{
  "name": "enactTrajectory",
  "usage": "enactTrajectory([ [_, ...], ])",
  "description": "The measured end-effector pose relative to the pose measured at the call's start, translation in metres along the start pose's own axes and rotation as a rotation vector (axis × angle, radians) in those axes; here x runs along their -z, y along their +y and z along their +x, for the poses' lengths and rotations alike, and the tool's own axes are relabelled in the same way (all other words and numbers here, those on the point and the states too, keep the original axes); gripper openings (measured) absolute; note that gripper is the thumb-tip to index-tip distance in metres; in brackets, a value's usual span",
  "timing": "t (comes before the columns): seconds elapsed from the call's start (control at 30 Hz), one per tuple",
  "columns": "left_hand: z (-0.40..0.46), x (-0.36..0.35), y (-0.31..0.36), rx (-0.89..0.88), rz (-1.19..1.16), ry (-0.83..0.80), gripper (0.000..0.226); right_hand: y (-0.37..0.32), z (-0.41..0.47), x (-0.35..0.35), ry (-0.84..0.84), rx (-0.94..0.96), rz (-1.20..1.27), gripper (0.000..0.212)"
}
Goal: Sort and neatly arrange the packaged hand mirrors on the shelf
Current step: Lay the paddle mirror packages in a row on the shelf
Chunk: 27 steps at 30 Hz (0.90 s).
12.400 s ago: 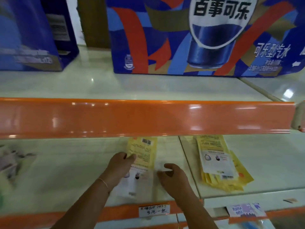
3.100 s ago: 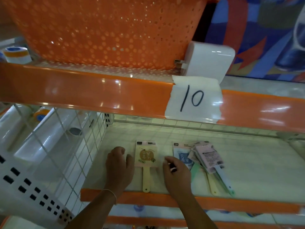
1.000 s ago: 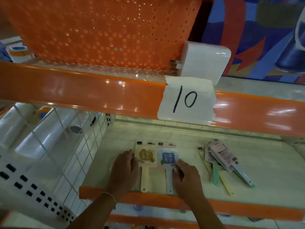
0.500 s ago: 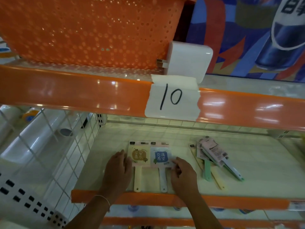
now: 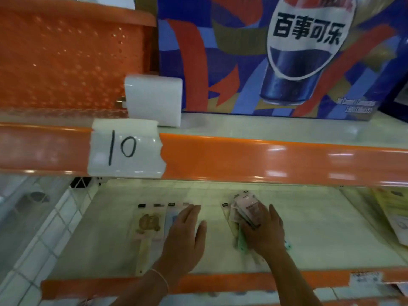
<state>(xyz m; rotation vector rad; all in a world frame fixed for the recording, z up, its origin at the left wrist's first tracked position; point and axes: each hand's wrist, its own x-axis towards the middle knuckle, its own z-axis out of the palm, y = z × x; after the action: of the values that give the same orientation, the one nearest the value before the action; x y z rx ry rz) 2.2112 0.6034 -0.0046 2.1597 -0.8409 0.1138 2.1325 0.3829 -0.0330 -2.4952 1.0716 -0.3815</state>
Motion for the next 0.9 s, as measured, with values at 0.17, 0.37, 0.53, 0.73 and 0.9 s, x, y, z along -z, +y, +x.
enactTrajectory([
  [0.17, 0.015, -0.046, 0.033, 0.014, 0.038, -0.182, 0.05, 0.014, 0.006, -0.005, 0.033, 0.115, -0.055, 0.054],
  [0.37, 0.023, -0.068, 0.057, 0.081, 0.061, -0.245, 0.051, 0.036, 0.008, -0.004, 0.065, 0.251, -0.013, 0.037],
  [0.53, 0.023, -0.072, 0.071, 0.115, 0.014, -0.191, 0.048, 0.035, 0.007, 0.039, 0.231, 0.286, 0.314, 0.027],
  [0.73, 0.027, -0.068, 0.079, 0.176, -0.097, -0.153, 0.043, 0.028, 0.006, 0.068, 0.249, -0.014, 0.531, 0.038],
  [0.9, 0.041, -0.046, 0.074, 0.378, -0.335, -0.143, 0.03, -0.012, -0.023, 0.065, -0.086, -0.165, 0.981, 0.037],
])
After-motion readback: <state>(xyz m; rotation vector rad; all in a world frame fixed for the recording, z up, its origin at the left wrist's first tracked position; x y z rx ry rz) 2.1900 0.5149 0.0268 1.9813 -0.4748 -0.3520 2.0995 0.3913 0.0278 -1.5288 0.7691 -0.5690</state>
